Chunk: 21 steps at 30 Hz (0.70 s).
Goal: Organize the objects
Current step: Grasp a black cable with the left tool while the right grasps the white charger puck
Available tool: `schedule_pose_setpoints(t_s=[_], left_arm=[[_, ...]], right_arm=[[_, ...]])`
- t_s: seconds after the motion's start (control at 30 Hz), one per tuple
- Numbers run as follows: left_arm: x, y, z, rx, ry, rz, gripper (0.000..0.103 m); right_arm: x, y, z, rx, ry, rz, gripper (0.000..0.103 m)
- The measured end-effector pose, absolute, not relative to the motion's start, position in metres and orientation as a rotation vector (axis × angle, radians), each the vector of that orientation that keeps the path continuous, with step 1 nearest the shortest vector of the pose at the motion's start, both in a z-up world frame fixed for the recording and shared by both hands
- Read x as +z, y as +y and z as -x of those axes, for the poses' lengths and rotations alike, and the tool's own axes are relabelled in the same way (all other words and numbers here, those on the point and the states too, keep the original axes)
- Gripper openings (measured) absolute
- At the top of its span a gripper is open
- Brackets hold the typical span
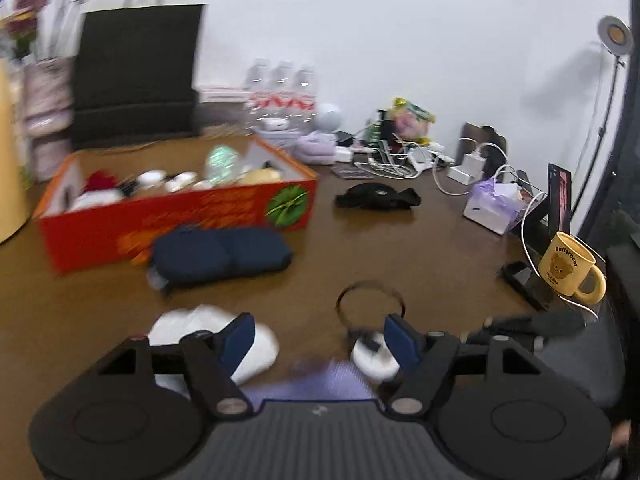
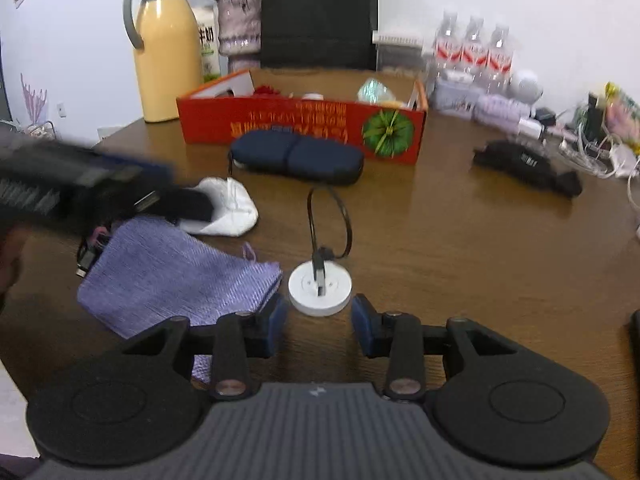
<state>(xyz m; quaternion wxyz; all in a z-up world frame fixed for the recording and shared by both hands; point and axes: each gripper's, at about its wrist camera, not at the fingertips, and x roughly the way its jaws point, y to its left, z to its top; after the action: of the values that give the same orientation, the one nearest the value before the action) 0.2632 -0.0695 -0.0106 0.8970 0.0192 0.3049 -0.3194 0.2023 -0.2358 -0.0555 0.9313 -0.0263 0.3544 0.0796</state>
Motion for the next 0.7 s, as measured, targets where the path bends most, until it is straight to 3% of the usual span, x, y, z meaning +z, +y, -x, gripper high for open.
schedule_pose_setpoints(t_s=[0.07, 0.17, 0.2, 0.23, 0.27, 0.57, 0.7], left_arm=[[-0.017, -0.086, -0.284, -0.651, 0.662, -0.039, 0.079], [-0.033, -0.103, -0.314, -0.629, 0.749, 0.019, 0.073], [-0.038, -0.106, -0.322, -0.644, 0.777, 0.048, 0.054], [-0.042, -0.108, -0.328, -0.655, 0.804, 0.071, 0.012], [-0.045, -0.11, -0.332, -0.673, 0.823, 0.08, 0.003], [0.005, -0.072, -0.272, -0.545, 0.561, 0.068, 0.001], [0.025, -0.034, -0.249, -0.445, 0.558, 0.113, 0.001]], right_arm=[[-0.061, -0.235, -0.207, 0.157, 0.707, 0.055, 0.047], [-0.064, -0.237, -0.215, 0.15, 0.68, 0.026, 0.045], [-0.065, -0.238, -0.217, 0.157, 0.672, 0.019, 0.04], [-0.065, -0.239, -0.218, 0.159, 0.669, 0.016, 0.04], [-0.064, -0.239, -0.219, 0.158, 0.663, 0.016, 0.04], [-0.058, -0.253, -0.216, 0.034, 0.614, 0.019, 0.039], [-0.048, -0.265, -0.195, 0.038, 0.589, -0.053, 0.04]])
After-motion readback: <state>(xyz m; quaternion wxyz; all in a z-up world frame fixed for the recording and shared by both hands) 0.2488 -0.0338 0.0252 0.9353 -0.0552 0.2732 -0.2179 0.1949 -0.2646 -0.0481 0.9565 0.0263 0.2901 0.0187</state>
